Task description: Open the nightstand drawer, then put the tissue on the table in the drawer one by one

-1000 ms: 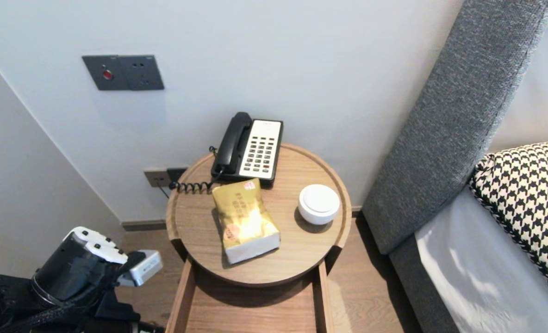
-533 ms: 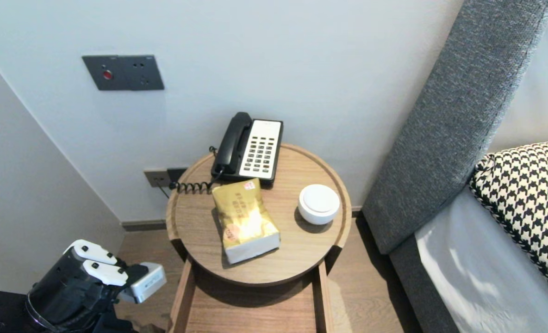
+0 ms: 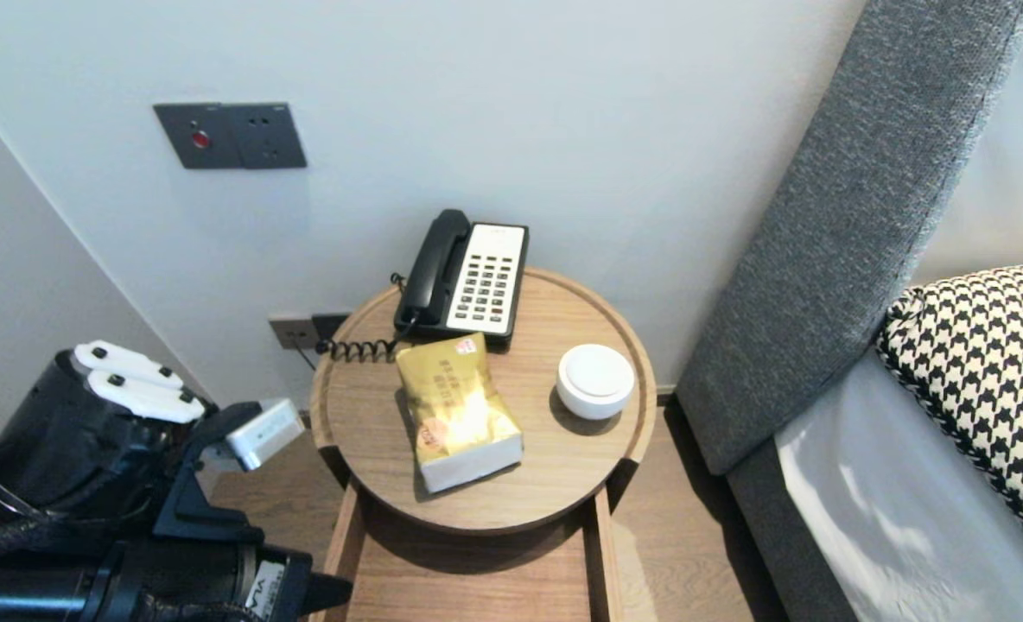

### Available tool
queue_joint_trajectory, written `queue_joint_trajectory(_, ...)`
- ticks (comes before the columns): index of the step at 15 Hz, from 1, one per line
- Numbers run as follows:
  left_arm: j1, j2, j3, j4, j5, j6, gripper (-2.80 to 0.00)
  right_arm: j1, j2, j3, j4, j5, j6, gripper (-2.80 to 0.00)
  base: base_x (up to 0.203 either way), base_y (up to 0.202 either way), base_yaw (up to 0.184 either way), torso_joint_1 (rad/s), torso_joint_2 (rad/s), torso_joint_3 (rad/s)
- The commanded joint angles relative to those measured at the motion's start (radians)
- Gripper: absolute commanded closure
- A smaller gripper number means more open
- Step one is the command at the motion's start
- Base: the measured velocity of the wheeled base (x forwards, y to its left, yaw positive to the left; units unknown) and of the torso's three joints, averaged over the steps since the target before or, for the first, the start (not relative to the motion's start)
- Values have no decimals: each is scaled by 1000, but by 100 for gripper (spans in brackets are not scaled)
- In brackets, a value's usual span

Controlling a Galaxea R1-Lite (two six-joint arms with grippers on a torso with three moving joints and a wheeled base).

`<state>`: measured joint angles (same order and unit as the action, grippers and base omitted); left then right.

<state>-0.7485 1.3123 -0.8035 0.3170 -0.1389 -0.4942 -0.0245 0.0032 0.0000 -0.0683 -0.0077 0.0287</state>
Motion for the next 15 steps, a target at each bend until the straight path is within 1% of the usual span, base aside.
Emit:
queue_joint_trajectory(1, 1, 1, -178, 97, 5, -18, 0, 0, 1, 26, -1, 0, 0, 0, 0, 0, 0, 0, 0, 0)
queue_joint_trajectory(2, 1, 12, -244, 152, 12, -30, 0, 0, 1, 26, -1, 0, 0, 0, 0, 0, 0, 0, 0, 0)
queue_joint_trajectory(3, 1, 40, -350, 225, 22, -46, 0, 0, 1, 26, -1, 0, 0, 0, 0, 0, 0, 0, 0, 0)
queue_joint_trajectory(5, 1, 141, -525, 359, 64, -96, 0, 0, 1, 26, -1, 0, 0, 0, 0, 0, 0, 0, 0, 0)
queue_joint_trajectory(7, 1, 265, -710, 537, 120, -168, 0, 0, 1, 26, -1, 0, 0, 0, 0, 0, 0, 0, 0, 0)
queue_joint_trajectory(9, 0, 376, -893, 692, 154, -260, 0, 0, 1, 26, -1, 0, 0, 0, 0, 0, 0, 0, 0, 0)
queue_joint_trajectory(10, 0, 434, -973, 758, 164, -300, -280, 0, 1, 26, -1, 0, 0, 0, 0, 0, 0, 0, 0, 0)
queue_joint_trajectory(11, 0, 477, -1031, 813, 172, -332, -280, 0, 1, 26, -1, 0, 0, 0, 0, 0, 0, 0, 0, 0)
queue_joint_trajectory(12, 0, 513, -1078, 843, 177, -370, -280, 0, 1, 26, -1, 0, 0, 0, 0, 0, 0, 0, 0, 0)
queue_joint_trajectory(13, 1, 557, -1112, 866, 187, -424, -280, 0, 1, 26, -1, 0, 0, 0, 0, 0, 0, 0, 0, 0)
queue_joint_trajectory(14, 1, 591, -1121, 877, 216, -463, -280, 0, 1, 26, -1, 0, 0, 0, 0, 0, 0, 0, 0, 0)
queue_joint_trajectory(15, 0, 607, -1125, 880, 243, -477, -280, 0, 1, 26, -1, 0, 0, 0, 0, 0, 0, 0, 0, 0)
